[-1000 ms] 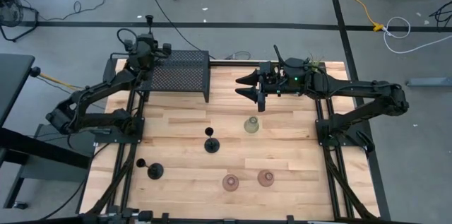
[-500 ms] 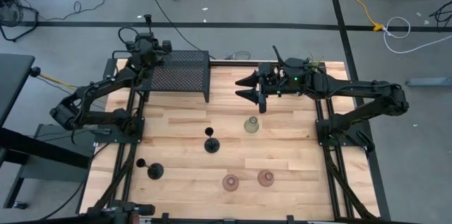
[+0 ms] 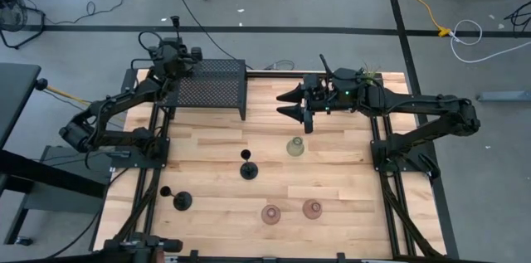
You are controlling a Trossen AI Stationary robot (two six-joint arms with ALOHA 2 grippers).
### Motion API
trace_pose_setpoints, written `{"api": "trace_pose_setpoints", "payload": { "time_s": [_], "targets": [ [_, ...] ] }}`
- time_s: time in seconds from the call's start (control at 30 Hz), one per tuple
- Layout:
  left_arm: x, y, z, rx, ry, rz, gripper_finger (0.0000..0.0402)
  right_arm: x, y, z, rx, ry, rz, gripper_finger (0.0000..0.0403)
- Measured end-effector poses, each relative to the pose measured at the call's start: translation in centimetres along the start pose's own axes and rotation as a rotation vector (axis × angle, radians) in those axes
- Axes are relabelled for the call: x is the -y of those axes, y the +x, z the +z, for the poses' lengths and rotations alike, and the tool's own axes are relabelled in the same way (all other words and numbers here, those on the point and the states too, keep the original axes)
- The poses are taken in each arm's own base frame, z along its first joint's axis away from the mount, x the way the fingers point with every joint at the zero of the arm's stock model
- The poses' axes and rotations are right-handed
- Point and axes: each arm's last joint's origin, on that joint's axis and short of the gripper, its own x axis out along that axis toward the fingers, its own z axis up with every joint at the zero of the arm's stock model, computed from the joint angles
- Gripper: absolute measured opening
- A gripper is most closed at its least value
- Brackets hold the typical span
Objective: Pick & Place candle stick holders
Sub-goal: Put the right black candle holder on the shelf
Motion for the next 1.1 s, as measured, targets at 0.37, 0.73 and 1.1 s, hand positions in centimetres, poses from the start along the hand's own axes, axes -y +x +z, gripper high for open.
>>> {"api": "trace_pose_setpoints", "payload": {
  "time_s": [0.37,0.73,1.1],
  "targets": [
    [0.1,0.0,-0.9,-0.06,0.044,-0.011,0.0042,0.0,0.0,0.0,-0.003,0.0,-0.001,0.0207],
    [0.2,-0.3,-1.5,-0.128,0.043,-0.016,0.0037,0.0,0.0,0.0,-0.002,0.0,-0.001,0.0207],
    [0.2,-0.3,-1.4,-0.12,0.048,-0.014,0.0042,0.0,0.0,0.0,-0.002,0.0,-0.001,0.0207]
  ]
}}
